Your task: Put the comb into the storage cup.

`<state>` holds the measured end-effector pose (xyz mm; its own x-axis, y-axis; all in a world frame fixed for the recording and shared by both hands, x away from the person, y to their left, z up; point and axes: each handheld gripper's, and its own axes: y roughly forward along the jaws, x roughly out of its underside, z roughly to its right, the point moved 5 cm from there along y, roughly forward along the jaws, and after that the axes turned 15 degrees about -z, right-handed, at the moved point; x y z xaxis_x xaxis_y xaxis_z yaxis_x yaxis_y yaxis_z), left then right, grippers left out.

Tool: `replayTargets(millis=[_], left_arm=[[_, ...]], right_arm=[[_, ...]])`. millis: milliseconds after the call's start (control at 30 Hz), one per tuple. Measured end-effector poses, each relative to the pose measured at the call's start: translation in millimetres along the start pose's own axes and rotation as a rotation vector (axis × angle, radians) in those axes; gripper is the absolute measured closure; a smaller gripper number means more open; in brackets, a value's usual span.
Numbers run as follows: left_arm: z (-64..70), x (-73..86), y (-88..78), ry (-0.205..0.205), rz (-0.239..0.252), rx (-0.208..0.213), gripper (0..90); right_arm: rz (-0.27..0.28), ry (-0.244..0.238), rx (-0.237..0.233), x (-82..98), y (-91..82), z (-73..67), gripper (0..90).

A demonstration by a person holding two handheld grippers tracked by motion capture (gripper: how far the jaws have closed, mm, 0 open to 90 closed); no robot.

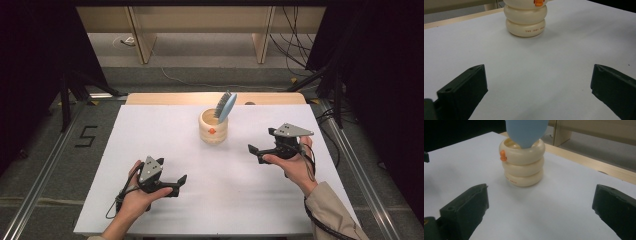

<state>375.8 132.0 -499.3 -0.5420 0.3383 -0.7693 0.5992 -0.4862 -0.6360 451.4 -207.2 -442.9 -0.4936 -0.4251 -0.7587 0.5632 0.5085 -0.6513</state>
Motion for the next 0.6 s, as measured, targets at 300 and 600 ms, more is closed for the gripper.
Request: replayTargets(millis=[300,600], left_arm=[[-0.4,-0.1,-0.2,0.0,0.001,-0.002,0.2],[-0.5,-0.1,-0.2,0.001,0.001,-0.003,0.2]], right_arm=[[0.001,-0.002,0.0,10.5,-8.5,2.7,1.7],[-0.006,-0.006,-0.003,23.0,-15.2,4.2,2.0]])
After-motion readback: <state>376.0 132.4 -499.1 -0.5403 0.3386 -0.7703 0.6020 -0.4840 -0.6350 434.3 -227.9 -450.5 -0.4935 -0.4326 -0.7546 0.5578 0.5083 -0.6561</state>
